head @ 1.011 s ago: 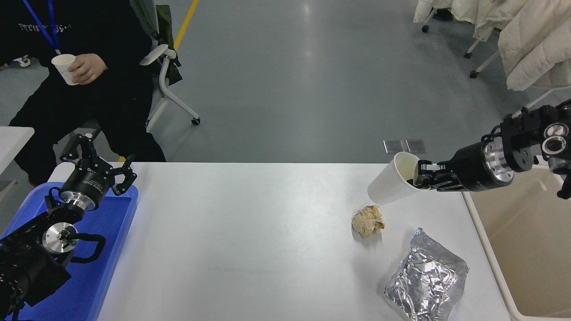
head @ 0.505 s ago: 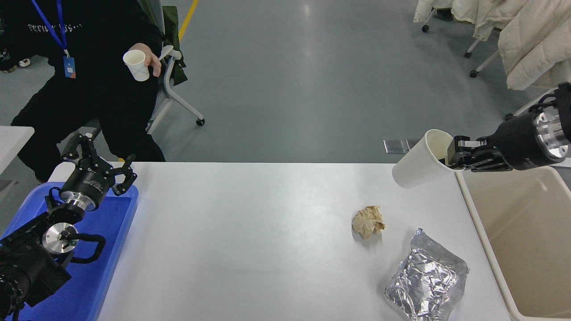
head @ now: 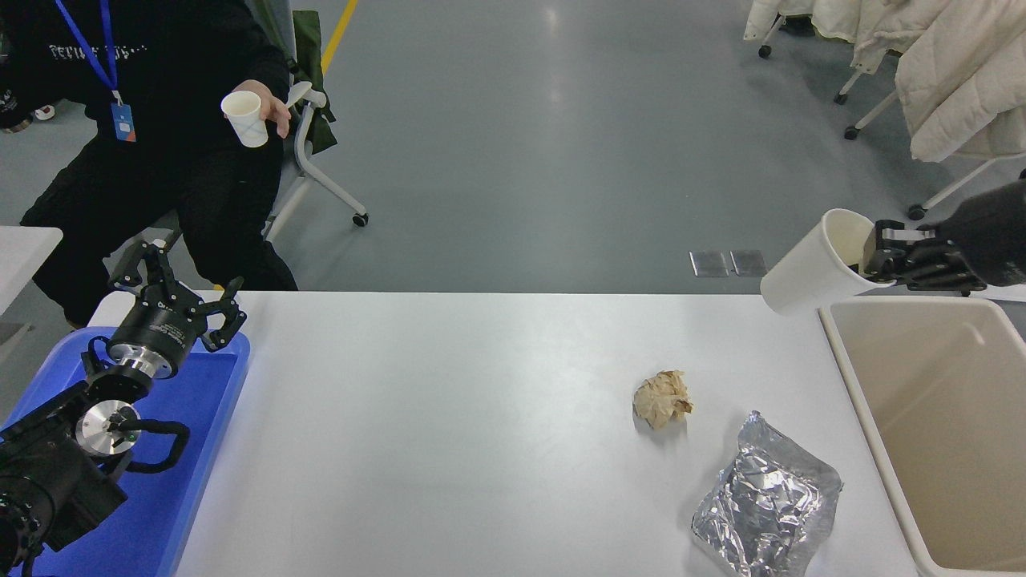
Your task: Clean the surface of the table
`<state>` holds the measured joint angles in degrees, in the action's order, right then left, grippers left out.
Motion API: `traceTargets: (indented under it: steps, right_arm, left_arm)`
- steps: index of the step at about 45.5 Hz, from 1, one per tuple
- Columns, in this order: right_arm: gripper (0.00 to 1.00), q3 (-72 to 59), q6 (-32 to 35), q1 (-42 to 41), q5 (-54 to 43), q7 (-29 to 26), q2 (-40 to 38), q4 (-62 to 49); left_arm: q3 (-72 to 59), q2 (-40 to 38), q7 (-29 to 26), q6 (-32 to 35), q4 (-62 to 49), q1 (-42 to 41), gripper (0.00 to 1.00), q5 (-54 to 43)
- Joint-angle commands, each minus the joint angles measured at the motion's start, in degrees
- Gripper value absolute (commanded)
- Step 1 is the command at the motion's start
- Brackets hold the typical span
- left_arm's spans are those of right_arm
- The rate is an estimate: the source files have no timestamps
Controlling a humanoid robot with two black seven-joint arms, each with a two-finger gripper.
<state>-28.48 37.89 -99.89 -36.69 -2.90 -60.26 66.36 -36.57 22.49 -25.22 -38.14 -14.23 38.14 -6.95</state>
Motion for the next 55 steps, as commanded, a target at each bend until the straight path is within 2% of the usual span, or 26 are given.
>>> traceTargets:
  steps: [1,18,34,42,55]
  right_arm:
    - [0.00,0.8,-1.8,7.2,0.7,0.1,0.5,-16.3]
    - [0.00,5.5,-20.1,28.5,8.5,0.3,5.8,-33.0]
    - [0.00,10.0,-35.2,48.5,18.9,0.5,21.2,-52.6]
    - [0.00,14.2,-40.2,54.2,20.0,0.6,28.4,-58.4]
    - [0.00,17.1,-45.9,59.8,20.1,0.6,35.3,-62.1]
  left_arm:
    - [0.0,0.0,0.0,0.0,0.0,0.0,1.00,0.0]
    - [0.0,0.0,0.0,0.0,0.0,-0.1,1.00,0.0]
    - [0.0,0.0,0.0,0.0,0.0,0.0,1.00,0.0]
    - [0.0,0.0,0.0,0.0,0.0,-0.1,1.00,0.0]
    - [0.0,0.0,0.0,0.0,0.0,-0.1,1.00,0.0]
